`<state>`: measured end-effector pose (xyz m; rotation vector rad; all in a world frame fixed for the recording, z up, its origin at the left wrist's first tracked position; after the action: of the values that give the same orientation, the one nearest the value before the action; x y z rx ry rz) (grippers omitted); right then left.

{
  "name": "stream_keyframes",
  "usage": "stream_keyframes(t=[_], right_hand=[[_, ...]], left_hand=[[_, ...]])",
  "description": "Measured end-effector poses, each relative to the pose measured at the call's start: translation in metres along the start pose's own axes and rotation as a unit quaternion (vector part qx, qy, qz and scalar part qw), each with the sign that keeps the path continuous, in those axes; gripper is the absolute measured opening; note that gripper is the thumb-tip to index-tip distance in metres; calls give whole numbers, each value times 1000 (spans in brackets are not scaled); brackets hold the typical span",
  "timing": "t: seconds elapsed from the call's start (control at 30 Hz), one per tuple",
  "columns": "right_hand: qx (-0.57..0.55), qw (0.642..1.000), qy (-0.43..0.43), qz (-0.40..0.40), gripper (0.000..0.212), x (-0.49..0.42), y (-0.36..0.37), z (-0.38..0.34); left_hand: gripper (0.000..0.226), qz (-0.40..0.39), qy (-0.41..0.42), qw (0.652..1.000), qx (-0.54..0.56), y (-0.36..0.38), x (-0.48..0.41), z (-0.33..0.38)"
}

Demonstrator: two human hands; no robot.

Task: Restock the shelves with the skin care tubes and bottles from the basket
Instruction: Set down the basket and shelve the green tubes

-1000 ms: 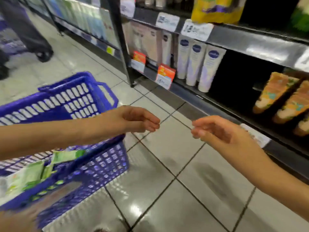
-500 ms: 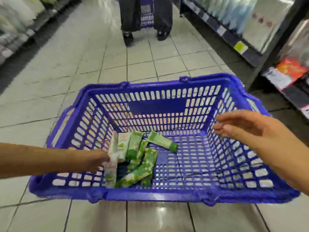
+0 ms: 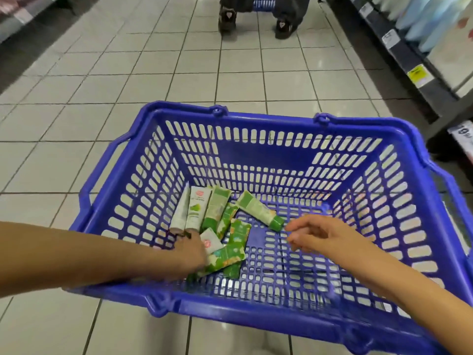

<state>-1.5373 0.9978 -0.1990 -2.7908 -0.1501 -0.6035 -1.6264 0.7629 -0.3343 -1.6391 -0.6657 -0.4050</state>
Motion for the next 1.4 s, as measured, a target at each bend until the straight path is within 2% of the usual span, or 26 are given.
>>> stream_keyframes(t=[0.03,0.13,0.23,0.27,0.33,0.37,0.47,0.53,0.63,0.73,0.83,0.9,0.97,1.03,1.1,1.17,1.2,1.27,1.33,1.4], right_hand=[[11,1000,23,-16,8,-6,3,4],[35,995,75,-47,7,-27,9,15],[26,992,110,-57,6,-48,16,21],[20,991,116,-56,6,-55,18,21],[17,991,123,-52,7,-68,24,20],[15,991,122,-52,8,-75,28,19],[-12,990,119,-73,11,-95,47,13],[-34,986,117,-115,24,-111,68,7],[-28,982,125,-140,32,-143,106,-4],[60,986,111,-107,39,-185,142,-9],[187,977,74,-75,39,-211,168,-10],[177,979,81,-53,41,-215,175,-5],[139,984,101,-47,41,-211,169,-3],[81,984,135,-82,29,-198,156,-1],[-19,976,187,-113,20,-179,137,-3],[-158,953,239,-97,17,-159,114,-4],[-227,937,254,-81,13,-148,100,-6],[-286,931,224,-40,9,-124,70,-13],[-291,946,142,5,10,-94,36,-22],[-322,943,65,53,11,-53,0,-30]], left_hand=[[51,8,21,1000,0,-1,-1,-1],[43,-111,134,980,96,-8,2,-5],[43,-153,150,948,235,-22,8,-7],[42,-168,143,925,308,-30,10,-6],[33,-222,140,844,469,-61,16,-3],[26,-235,160,809,515,-81,15,-3],[12,-213,246,749,578,-149,13,-10],[12,-192,252,714,624,-179,8,-22],[12,-135,251,726,626,-201,0,-44],[17,-145,261,689,661,-202,-9,-55],[19,-126,301,713,620,-195,-17,-52],[18,-116,310,707,625,-194,-21,-51],[17,-123,310,688,644,-196,-23,-53],[17,-122,314,687,644,-196,-22,-52],[19,-93,321,711,619,-195,-18,-50],[21,-59,337,740,580,-193,-9,-46],[22,-59,347,742,570,-192,-4,-42],[22,-102,374,728,566,-186,13,-22],[23,-174,386,696,579,-177,37,9],[23,-246,410,660,580,-169,71,53]])
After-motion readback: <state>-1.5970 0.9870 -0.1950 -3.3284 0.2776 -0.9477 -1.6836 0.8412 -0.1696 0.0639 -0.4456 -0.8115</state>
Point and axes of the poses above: each hand's wrist, its own x-axis away from the middle knuckle, its own y-axis out of the palm, z = x × y, the point moved 2 cm from there along -x, towards the middle knuckle, and after that the axes turned 7 degrees about -y, right-handed, at the moved point
